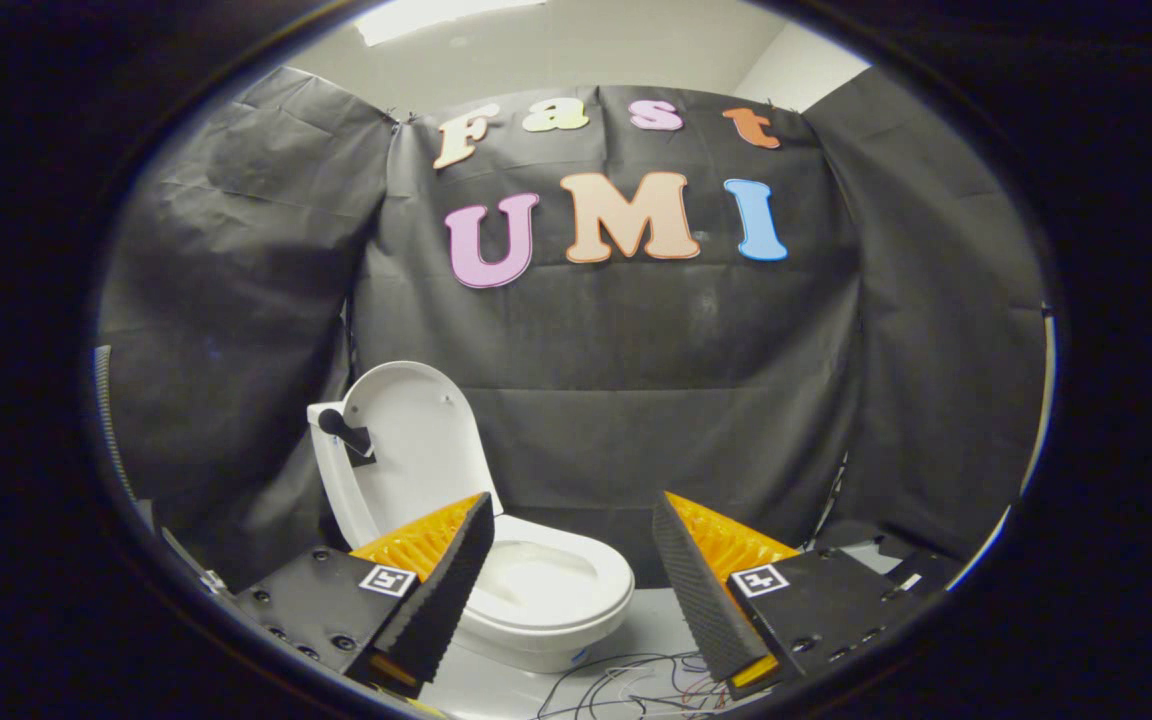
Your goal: Open the toilet lid.
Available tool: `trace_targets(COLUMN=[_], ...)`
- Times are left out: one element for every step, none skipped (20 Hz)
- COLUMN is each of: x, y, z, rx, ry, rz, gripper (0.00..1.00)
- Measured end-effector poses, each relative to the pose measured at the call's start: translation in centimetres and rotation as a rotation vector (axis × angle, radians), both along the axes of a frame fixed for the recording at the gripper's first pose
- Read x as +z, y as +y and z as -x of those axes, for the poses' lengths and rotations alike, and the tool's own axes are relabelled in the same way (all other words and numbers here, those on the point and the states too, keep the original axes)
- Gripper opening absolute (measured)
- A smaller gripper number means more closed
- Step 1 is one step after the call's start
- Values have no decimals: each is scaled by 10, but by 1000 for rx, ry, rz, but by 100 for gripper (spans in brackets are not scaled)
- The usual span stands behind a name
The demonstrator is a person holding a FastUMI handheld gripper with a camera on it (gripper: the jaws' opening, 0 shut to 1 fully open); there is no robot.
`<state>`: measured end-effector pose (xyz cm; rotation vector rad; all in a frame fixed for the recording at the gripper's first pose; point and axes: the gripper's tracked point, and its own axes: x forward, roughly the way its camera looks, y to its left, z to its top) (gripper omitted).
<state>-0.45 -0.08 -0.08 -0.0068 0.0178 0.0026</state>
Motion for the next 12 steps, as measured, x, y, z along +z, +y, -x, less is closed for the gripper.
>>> trace_targets(x=[0,0,-1,0,-1,-1,-1,0,-1,-1,0,0], y=[0,1,0,0,0,0,0,0,0,1,0,0], z=[0,-1,0,0,0,0,0,0,0,0,0,0], rx=[0,0,-1,0,0,0,0,0,0,0,0,0], ry=[-1,0,0,-1,-1,0,0,-1,-1,0,0,-1], rz=[0,0,0,0,0,0,0,0,0,0,0,0], gripper=[98,98,98,98,98,98,98,98,98,98,98,98])
